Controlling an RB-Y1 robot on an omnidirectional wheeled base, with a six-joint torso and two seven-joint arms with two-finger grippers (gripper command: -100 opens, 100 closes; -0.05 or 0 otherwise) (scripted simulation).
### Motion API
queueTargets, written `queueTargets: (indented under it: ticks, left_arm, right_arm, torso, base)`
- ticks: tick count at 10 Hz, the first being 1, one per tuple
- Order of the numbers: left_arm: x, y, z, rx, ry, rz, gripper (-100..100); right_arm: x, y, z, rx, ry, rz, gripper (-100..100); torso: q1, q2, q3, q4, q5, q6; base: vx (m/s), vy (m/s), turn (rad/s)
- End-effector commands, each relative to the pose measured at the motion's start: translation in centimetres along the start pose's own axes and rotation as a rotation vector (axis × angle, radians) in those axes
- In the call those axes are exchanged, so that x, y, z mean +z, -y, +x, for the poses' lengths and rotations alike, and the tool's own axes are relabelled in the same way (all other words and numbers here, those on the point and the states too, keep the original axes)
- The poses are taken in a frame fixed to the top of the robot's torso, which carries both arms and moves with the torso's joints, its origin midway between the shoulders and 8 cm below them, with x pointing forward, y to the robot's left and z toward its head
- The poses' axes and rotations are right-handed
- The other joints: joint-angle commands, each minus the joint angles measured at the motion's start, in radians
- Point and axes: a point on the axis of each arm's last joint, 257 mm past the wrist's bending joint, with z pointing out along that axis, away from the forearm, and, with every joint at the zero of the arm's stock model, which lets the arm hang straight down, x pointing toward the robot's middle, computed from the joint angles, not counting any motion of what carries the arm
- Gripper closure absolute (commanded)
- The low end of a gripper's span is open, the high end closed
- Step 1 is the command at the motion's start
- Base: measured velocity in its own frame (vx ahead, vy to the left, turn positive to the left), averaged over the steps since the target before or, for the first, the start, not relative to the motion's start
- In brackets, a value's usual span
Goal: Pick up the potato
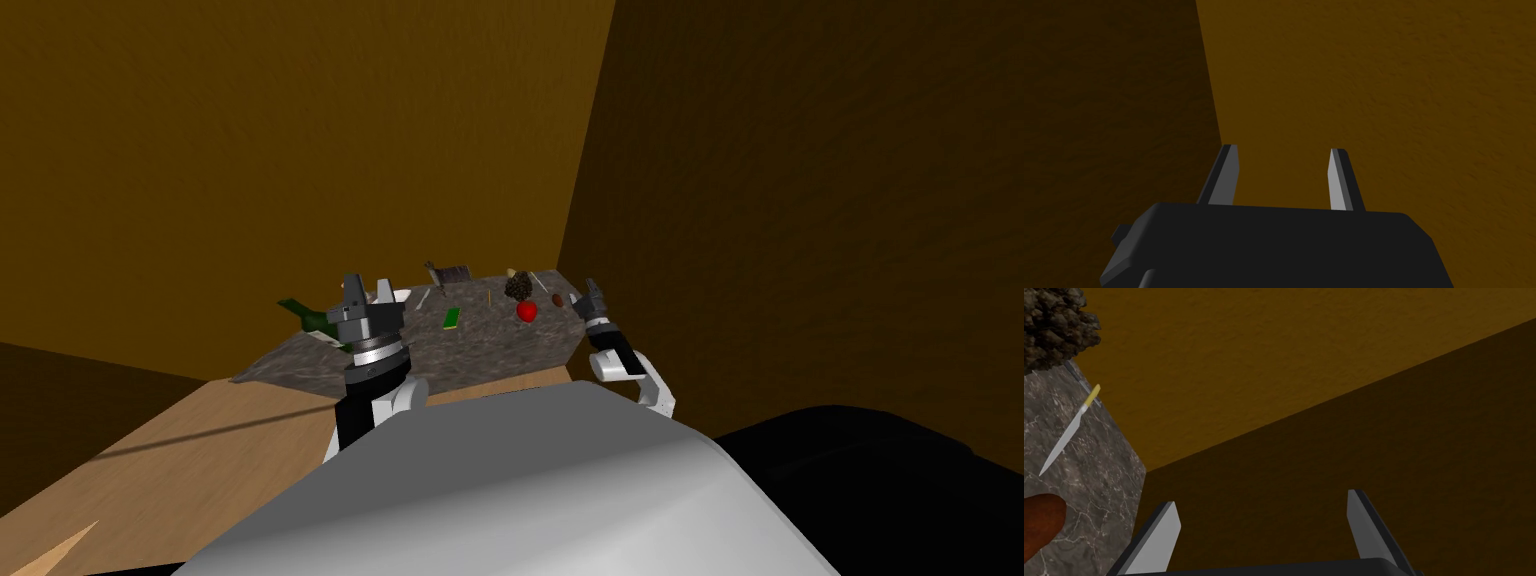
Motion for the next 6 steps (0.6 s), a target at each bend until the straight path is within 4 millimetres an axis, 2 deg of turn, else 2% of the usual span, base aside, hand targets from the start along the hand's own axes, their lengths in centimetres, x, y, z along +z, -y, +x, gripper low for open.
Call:
queueTargets:
  ticks: [1, 6]
  left_arm:
    - [0.0, 0.0, 0.0, 0.0, 0.0, 0.0, 0]
    - [0.0, 0.0, 0.0, 0.0, 0.0, 0.0, 0]
  right_arm:
    - [0.6, 1.8, -0.7, 0.063, 0.012, 0.057, -100]
    - [1.3, 6.0, -2.5, 0.217, 0.067, 0.198, -100]
  torso:
    - [0.0, 0.0, 0.0, 0.0, 0.0, 0.0]
    - [0.0, 0.0, 0.0, 0.0, 0.0, 0.0]
  base:
    - [-0.049, 0.009, 0.03]
    - [-0.052, 0.004, 0.026]
